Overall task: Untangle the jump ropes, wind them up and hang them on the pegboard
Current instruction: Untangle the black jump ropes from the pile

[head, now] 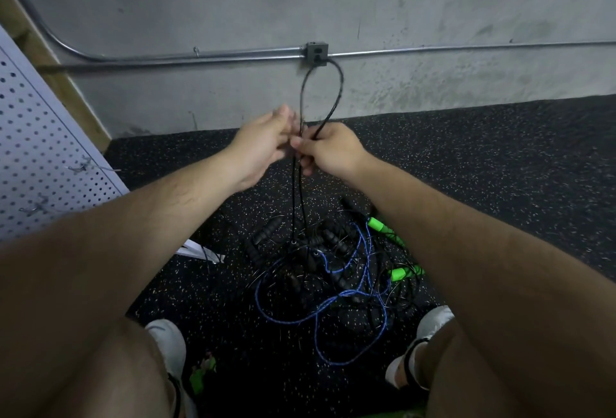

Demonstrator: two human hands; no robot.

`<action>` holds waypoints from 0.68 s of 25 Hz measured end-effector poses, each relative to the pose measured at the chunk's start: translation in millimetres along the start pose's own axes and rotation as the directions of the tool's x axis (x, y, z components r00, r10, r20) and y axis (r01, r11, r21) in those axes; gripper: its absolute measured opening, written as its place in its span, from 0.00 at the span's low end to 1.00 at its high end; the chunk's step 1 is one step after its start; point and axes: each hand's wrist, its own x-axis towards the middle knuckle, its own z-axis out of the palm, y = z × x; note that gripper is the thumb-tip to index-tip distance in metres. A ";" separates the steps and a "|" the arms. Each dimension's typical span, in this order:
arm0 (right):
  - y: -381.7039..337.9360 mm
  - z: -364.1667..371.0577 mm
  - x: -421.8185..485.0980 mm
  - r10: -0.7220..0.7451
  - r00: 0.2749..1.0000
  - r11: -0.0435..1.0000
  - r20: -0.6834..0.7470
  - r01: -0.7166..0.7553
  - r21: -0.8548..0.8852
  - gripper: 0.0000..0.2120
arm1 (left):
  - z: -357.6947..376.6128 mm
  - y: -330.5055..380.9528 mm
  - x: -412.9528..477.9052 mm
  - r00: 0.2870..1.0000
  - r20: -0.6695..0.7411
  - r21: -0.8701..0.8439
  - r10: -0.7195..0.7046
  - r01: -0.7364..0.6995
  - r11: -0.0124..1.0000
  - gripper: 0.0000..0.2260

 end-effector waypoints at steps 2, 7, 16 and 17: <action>-8.5 -8.8 4.0 0.000 0.997 0.989 -0.071 0.010 0.151 0.08 | -0.4 -24.7 -3.2 0.982 0.149 0.103 -0.117 0.102 0.989 0.13; -14.3 -26.2 9.5 -0.030 0.986 0.955 -0.166 0.077 0.286 0.10 | 17.5 -42.8 -3.1 0.991 0.115 0.335 -0.066 0.024 0.942 0.07; 12.8 -13.5 -3.8 0.110 0.978 0.962 0.178 -0.059 -0.267 0.02 | 11.5 13.6 5.9 0.984 -0.079 0.194 0.158 -0.141 0.971 0.07; 13.6 -10.0 -2.3 0.086 0.984 0.956 0.159 -0.036 -0.291 0.06 | 8.2 17.9 6.5 0.980 -0.086 0.169 0.180 -0.164 0.972 0.07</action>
